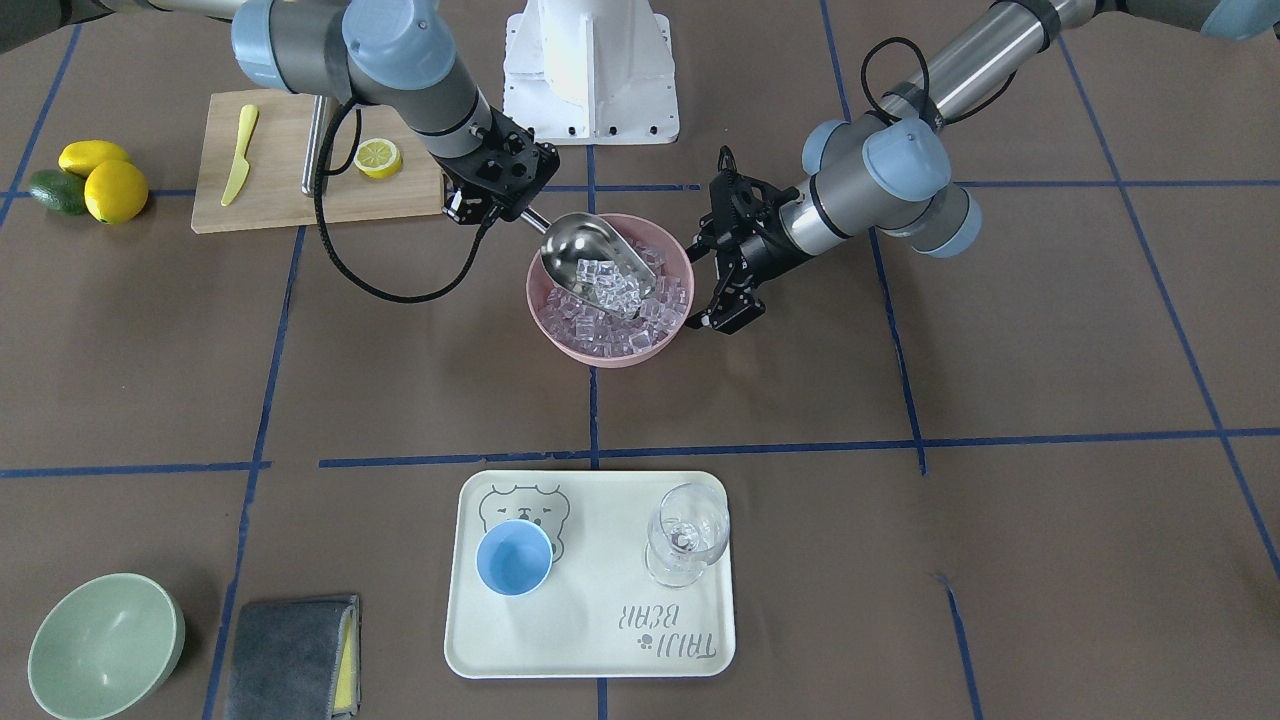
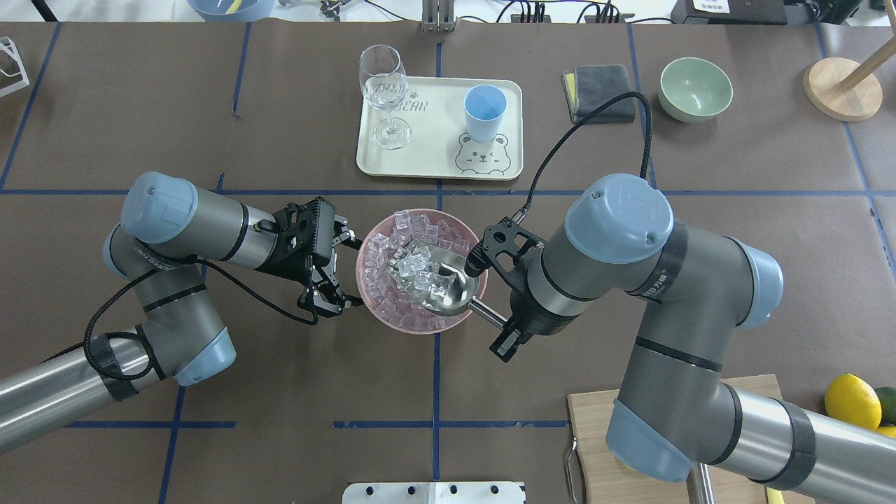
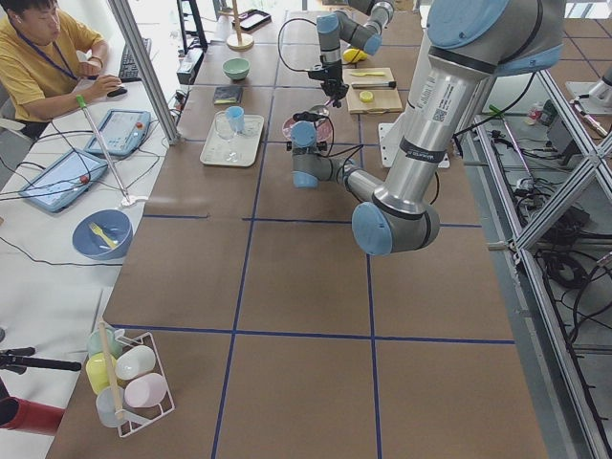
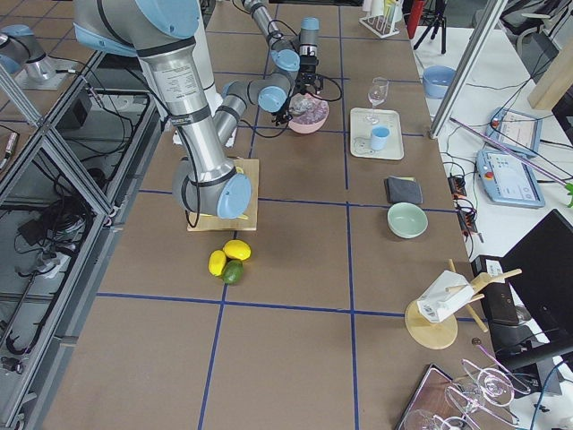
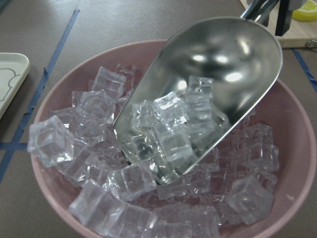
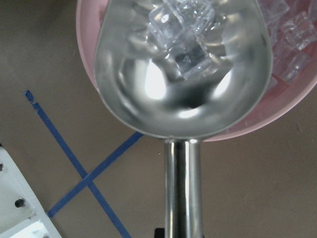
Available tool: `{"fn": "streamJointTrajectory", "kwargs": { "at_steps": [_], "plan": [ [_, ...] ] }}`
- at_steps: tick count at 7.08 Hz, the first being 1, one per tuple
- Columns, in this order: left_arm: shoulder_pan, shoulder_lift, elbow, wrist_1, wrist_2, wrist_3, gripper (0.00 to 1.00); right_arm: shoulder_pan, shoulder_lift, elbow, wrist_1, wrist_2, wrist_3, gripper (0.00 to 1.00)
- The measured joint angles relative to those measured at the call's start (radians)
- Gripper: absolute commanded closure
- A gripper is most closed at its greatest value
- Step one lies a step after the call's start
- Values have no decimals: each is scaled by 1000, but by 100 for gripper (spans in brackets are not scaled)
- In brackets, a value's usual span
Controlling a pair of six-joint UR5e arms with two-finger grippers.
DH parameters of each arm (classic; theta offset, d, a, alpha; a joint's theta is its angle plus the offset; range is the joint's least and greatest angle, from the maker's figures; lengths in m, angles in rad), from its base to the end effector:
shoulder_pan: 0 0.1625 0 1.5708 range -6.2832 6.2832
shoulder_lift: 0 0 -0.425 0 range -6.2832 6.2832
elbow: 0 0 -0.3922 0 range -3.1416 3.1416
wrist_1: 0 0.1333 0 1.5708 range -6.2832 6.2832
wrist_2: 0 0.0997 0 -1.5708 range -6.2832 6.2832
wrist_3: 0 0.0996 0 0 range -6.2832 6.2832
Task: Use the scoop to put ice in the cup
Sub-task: 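Lift the ice-filled scoop with the right gripper toward the light blue cup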
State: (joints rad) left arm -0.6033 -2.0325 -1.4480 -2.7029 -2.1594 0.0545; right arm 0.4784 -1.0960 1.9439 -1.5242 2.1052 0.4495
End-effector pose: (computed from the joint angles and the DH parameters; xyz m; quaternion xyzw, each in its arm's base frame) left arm 0.4923 -0.4339 0.3217 0.4816 0.4761 0.5168 0.5238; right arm -0.4795 -0.3417 0.2223 0.1333 -0.4614 -0.3831 0.7890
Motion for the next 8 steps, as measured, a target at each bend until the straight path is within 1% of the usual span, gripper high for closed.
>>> {"fn": "streamJointTrajectory", "kwargs": {
  "at_steps": [2,4,6,8],
  "plan": [
    [-8,0,-2,0,-12,1,0,0,-31,16,79,-30,45,100],
    [-14,2,-6,1,-14,1,0,7,-44,42,115,-52,76,100],
    [-32,7,-7,5,-21,1,0,74,-45,43,103,-50,79,100],
    [-55,16,-8,11,-44,1,0,176,-38,24,28,-42,69,100]
  ]
}}
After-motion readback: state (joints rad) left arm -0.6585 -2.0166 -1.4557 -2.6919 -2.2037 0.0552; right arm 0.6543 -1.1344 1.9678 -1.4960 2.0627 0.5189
